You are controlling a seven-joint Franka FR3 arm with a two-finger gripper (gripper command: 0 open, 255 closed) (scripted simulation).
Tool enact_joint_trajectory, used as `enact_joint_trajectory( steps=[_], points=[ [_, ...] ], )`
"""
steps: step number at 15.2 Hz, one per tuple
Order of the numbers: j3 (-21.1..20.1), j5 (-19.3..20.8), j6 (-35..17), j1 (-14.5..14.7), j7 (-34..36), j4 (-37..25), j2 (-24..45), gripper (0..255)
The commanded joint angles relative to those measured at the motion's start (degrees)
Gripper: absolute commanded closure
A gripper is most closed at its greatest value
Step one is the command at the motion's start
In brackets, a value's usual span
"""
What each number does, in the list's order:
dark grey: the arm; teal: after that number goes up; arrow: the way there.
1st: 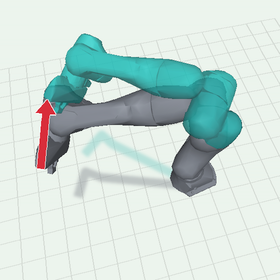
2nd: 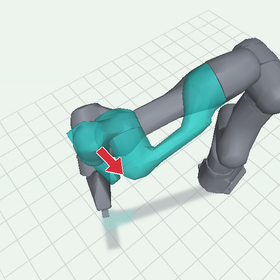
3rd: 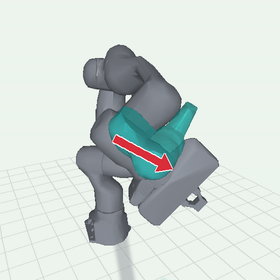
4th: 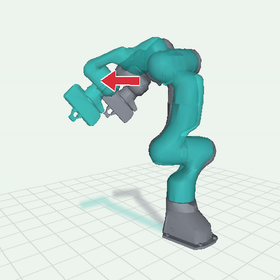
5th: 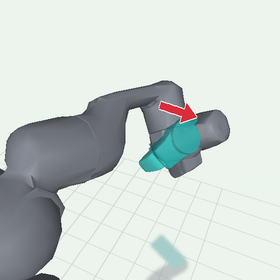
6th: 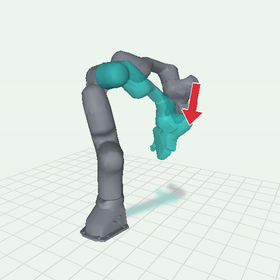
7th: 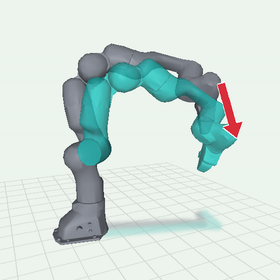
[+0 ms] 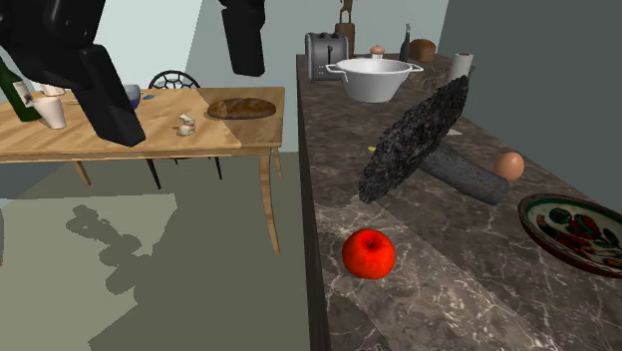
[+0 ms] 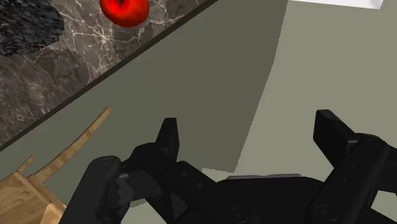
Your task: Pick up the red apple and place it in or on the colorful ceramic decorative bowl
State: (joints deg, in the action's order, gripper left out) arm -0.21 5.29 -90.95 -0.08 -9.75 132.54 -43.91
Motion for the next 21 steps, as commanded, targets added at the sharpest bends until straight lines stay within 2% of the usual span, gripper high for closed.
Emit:
enact_joint_trajectory(
  steps=[1, 11, 21],
  points=[
    [0.0, 0.0, 0.0, 0.0, 0.0, 0.0, 0.0, 0],
    [5.2, 7.4, -8.5, -4.8, -2.3, 11.7, 3.8, 0],
    [11.3, 17.0, -18.9, -11.5, -3.3, 19.4, 12.7, 0]
  ],
)
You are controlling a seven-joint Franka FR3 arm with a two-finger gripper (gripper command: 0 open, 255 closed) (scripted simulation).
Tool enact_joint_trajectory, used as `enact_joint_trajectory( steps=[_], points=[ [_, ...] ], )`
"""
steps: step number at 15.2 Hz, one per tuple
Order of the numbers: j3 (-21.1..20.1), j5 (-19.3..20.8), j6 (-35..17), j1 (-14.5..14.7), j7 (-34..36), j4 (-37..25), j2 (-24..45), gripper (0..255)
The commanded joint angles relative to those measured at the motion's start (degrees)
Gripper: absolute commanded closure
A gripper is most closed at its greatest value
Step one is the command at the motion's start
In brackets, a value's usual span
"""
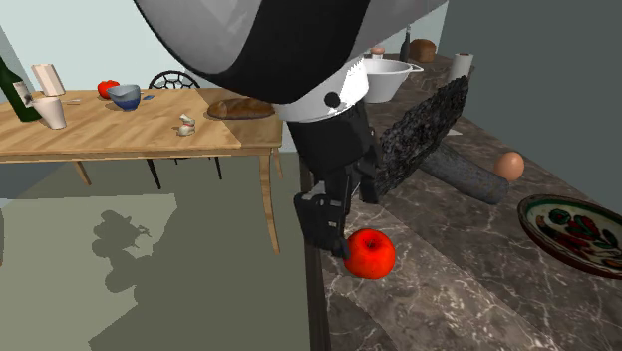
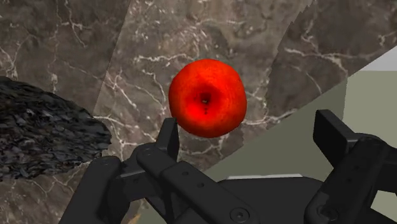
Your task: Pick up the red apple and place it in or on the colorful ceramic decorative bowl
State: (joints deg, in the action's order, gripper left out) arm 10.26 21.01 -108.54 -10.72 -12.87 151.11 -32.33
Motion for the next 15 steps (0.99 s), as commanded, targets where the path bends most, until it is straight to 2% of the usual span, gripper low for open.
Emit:
enact_joint_trajectory(
  steps=[1, 3, 10, 15],
  points=[
    [1.4, 2.3, -2.4, -1.6, -0.2, 1.3, 2.3, 0],
    [2.6, 4.4, -4.5, -3.0, -0.1, 2.0, 4.6, 0],
    [4.2, 6.7, -10.7, -4.3, 0.6, 5.6, 7.0, 0],
    [4.4, 6.9, -11.2, -4.4, 0.7, 5.9, 7.2, 0]
  ],
)
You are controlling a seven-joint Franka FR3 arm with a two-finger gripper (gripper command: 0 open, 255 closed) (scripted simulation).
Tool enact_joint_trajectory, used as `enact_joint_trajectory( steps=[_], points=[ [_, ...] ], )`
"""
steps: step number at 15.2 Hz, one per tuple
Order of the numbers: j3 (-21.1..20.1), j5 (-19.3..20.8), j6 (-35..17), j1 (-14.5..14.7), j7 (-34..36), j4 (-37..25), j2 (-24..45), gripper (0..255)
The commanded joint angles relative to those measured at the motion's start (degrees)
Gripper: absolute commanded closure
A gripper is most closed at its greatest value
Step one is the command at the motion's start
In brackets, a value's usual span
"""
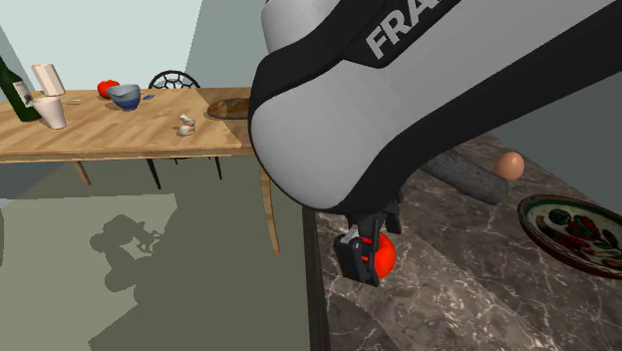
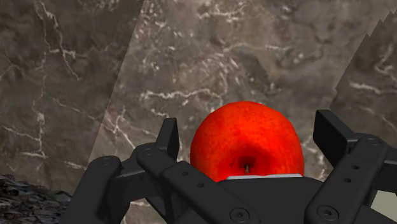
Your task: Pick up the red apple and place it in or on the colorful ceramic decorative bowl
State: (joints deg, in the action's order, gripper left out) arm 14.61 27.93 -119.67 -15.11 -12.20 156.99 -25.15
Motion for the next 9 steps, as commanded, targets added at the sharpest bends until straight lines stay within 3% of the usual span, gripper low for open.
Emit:
enact_joint_trajectory(
  steps=[1, 3, 4, 9],
  points=[
    [0.0, 0.0, -0.1, 0.0, 0.0, 0.0, 0.0, 0],
    [0.0, 0.0, -0.1, 0.0, 0.0, 0.0, 0.0, 0],
    [0.0, 0.0, -0.1, 0.0, 0.0, 0.0, 0.0, 255],
    [0.0, 0.0, -0.1, 0.0, 0.0, 0.0, 0.0, 255]
  ],
)
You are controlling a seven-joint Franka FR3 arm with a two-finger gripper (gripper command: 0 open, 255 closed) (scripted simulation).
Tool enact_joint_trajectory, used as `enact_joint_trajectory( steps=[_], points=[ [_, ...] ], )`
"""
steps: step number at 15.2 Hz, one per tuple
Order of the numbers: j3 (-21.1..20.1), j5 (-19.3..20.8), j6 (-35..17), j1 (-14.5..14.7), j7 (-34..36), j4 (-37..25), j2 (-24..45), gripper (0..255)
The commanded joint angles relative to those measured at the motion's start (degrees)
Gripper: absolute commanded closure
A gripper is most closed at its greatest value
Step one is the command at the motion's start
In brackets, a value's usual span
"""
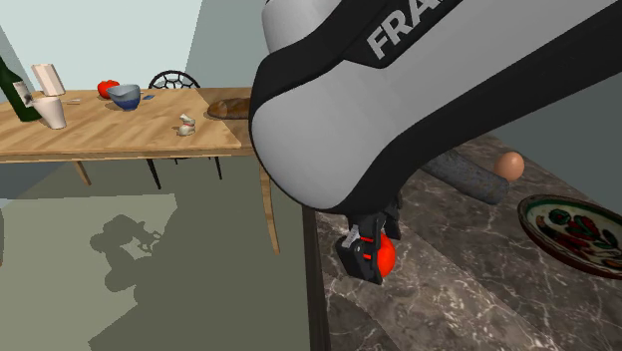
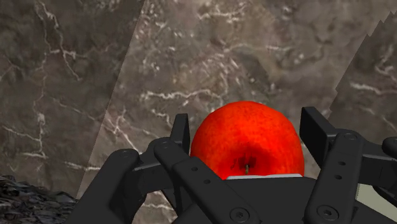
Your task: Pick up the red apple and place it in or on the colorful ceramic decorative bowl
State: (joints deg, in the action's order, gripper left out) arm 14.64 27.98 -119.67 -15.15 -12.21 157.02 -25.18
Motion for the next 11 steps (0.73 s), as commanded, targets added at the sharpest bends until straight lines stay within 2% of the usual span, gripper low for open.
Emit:
enact_joint_trajectory(
  steps=[1, 4, 11],
  points=[
    [0.0, 0.0, -0.1, 0.0, 0.0, 0.0, 0.0, 255],
    [0.0, 0.0, -0.1, 0.0, 0.0, 0.0, 0.1, 255],
    [-0.9, -1.5, 6.5, 0.4, -1.8, -2.8, -3.9, 255]
  ],
)
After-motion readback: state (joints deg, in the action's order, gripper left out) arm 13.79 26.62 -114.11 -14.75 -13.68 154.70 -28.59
